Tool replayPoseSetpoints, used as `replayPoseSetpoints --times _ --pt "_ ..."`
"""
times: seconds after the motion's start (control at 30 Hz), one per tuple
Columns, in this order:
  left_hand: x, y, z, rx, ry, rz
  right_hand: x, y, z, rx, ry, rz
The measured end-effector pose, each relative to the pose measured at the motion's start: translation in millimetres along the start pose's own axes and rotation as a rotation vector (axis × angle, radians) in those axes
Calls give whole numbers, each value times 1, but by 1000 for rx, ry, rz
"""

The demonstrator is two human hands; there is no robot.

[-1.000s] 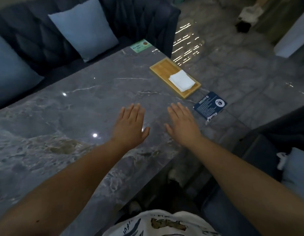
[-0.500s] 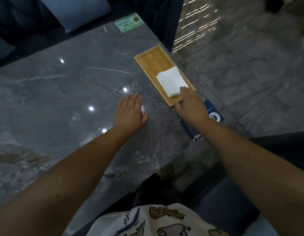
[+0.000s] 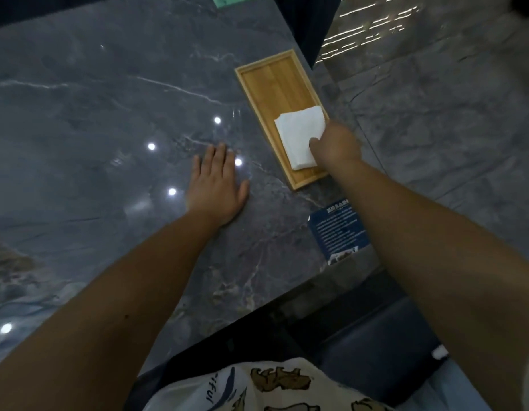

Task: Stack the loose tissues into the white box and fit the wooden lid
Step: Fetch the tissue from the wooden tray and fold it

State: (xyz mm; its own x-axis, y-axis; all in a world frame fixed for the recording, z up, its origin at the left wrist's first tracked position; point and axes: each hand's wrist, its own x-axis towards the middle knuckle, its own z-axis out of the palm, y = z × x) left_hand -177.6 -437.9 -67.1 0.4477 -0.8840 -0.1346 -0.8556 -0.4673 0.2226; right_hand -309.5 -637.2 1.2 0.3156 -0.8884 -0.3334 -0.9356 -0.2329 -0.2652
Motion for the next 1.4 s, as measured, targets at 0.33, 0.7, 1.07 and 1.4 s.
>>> replayPoseSetpoints --times 0.33,0.7,1.07,1.4 --pt "1 1 0 6 14 -9 20 -13 -9 -6 -242 139" --pt "1 0 0 11 8 -13 20 -20 -13 206 -265 243" --pt "1 -2 3 14 16 -3 16 -16 -16 557 -313 318" --pt "2 -6 -4 -56 -25 0 9 -3 -20 702 -313 195"
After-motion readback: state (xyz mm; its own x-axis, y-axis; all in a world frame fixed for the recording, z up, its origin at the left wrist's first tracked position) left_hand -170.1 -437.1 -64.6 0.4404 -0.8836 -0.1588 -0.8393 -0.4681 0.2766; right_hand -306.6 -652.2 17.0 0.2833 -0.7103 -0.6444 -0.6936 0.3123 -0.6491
